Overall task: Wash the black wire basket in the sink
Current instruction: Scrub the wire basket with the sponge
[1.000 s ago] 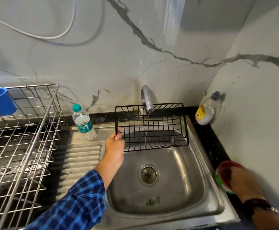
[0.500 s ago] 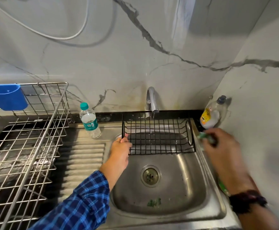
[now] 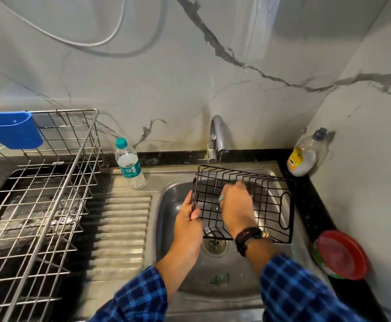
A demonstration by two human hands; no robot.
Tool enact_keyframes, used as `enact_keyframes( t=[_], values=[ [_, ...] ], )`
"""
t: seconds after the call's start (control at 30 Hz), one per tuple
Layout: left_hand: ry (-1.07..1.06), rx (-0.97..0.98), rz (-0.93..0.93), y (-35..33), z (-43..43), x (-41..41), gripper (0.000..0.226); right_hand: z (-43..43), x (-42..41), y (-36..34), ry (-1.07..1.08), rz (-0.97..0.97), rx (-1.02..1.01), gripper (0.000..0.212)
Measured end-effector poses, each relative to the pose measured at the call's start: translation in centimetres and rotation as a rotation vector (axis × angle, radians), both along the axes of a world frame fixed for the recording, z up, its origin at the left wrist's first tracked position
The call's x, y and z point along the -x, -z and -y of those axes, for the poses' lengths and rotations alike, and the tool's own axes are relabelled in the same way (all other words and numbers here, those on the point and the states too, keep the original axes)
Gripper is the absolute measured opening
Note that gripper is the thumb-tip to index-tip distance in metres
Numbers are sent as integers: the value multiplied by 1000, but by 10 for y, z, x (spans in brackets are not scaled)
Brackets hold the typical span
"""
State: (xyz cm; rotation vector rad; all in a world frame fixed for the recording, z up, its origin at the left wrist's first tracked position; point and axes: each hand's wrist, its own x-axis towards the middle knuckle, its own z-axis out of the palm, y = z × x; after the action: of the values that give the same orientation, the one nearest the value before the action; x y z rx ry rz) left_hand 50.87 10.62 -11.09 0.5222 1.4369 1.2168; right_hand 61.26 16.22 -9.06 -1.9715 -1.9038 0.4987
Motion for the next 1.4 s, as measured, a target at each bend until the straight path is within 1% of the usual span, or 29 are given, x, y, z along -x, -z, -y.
enact_keyframes(
  t=[0.07, 0.13, 0.2, 0.23, 0.3, 0.4, 0.5, 0.57, 0.63, 0.73, 0.8, 0.87, 0.93, 1.0, 1.03, 1.1, 1.17, 1.23, 1.3, 1.4],
  values=[
    [-27, -8, 26, 0, 5, -2, 50, 17, 2, 3, -93, -37, 33, 9],
    [-28, -34, 39, -1, 11, 1, 47, 30, -9, 7, -212, -77, 108, 10],
    [-45, -50, 93, 2, 17, 7, 53, 39, -29, 7, -271, -49, 179, 12],
    [-48, -43, 111, 4, 21, 9, 57, 41, -40, 5, -244, -16, 179, 11],
    [-52, -43, 103, 7, 28, 8, 57, 39, -53, 2, -140, 71, 133, 12],
    [-34, -56, 119, 6, 31, -1, 59, 37, -47, -8, -77, 209, 89, 8],
    [-55, -86, 155, 6, 26, 1, 71, 38, -43, -13, 60, 212, 83, 12],
    [-65, -102, 154, 3, 24, 4, 73, 36, -46, -14, 114, 187, 77, 10],
    [-68, -92, 138, -1, 22, 3, 68, 36, -38, -18, 37, 152, 132, 6],
    [-44, -113, 148, -4, 19, -6, 61, 45, -1, -29, -207, 87, 232, 8],
    [-48, -153, 119, -6, 20, -7, 64, 42, -1, -32, -244, 63, 292, 4],
    [-96, -188, 108, -9, 22, 3, 63, 31, -29, -40, -190, 181, 326, 2],
    [-145, -203, 155, -7, 20, 14, 62, 19, -64, -48, -101, 392, 302, 12],
    [-133, -189, 186, -5, 17, 16, 63, 16, -76, -52, -78, 489, 285, 17],
    [-109, -185, 168, -4, 16, 13, 64, 18, -67, -53, -105, 464, 282, 16],
    [-55, -202, 95, -7, 16, 3, 65, 26, -33, -48, -187, 324, 297, 9],
    [8, -212, 64, -12, 16, -6, 66, 35, -2, -42, -272, 200, 310, 7],
    [31, -216, 42, -12, 16, -9, 67, 36, 2, -41, -301, 176, 293, 7],
    [12, -230, 17, -12, 17, -6, 65, 30, -21, -43, -250, 277, 277, 7],
    [12, -213, 44, -12, 16, -1, 63, 23, -62, -54, -111, 469, 322, 17]
  ],
)
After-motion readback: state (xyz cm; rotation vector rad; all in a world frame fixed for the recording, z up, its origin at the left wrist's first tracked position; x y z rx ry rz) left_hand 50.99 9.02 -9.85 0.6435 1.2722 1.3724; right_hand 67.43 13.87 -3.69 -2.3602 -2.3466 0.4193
